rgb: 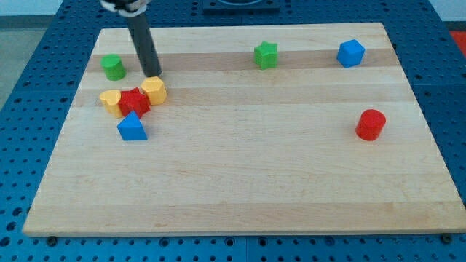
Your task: Push the green circle left to the red star
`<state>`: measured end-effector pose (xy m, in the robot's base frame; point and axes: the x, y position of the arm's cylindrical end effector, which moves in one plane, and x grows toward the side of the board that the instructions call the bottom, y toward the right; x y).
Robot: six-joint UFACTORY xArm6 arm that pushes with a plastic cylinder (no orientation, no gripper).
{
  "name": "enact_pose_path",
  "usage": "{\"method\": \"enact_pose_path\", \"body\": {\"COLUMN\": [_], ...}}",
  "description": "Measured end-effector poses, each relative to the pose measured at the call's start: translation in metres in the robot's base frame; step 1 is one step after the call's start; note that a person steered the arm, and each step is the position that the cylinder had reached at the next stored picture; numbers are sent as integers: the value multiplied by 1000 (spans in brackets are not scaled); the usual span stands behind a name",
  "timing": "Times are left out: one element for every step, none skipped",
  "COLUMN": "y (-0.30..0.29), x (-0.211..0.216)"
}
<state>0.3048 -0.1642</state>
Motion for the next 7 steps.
{"method": "enact_pose_path", "body": {"y": [1,-32,-70,-140,-140,-140,-140], "x": [-43,-95,-112,-75,-71,-34,-22]}}
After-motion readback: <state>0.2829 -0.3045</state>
